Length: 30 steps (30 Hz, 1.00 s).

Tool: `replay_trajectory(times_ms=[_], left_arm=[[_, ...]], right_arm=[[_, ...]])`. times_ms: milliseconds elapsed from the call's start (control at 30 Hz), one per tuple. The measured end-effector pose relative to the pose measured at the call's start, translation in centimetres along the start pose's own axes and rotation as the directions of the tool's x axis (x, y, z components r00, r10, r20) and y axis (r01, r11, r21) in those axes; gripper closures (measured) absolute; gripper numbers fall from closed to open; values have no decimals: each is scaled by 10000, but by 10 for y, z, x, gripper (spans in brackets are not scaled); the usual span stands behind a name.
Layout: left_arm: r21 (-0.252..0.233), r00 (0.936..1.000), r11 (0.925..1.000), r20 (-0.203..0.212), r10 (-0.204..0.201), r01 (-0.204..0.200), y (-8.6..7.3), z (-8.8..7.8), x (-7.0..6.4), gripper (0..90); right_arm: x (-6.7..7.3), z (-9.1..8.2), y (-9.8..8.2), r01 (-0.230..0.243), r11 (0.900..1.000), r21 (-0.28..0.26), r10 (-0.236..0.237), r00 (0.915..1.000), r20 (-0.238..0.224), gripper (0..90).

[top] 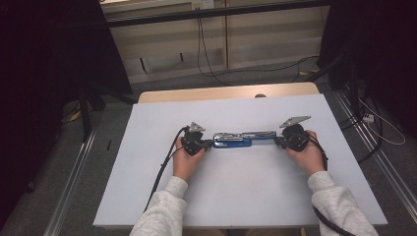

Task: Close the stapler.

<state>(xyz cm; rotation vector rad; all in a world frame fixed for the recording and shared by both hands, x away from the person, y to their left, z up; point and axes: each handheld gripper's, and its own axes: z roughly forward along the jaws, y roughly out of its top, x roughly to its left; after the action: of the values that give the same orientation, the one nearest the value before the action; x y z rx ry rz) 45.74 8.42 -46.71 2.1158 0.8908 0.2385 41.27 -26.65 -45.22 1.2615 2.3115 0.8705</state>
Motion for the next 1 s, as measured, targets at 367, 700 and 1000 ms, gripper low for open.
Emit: replay_trajectory(times_ms=[367, 700, 1000], left_arm=[[99, 9995, 9996, -176, 259, -257, 1, 0, -1, 879], [-82, 9979, 10000, -653, -14, 9, -1, -5, 4, 698], [-733, 9976, 9955, -320, -620, 596, -8, -41, 13, 387]], right_arm=[[7, -14, 15, 207, 9914, -1293, -233, 9996, -184, 869], [10, -9, 9, -538, 9885, -1416, 421, 9955, -846, 574], [16, -17, 2, -882, 9839, -1553, 675, 9887, -1341, 343]])
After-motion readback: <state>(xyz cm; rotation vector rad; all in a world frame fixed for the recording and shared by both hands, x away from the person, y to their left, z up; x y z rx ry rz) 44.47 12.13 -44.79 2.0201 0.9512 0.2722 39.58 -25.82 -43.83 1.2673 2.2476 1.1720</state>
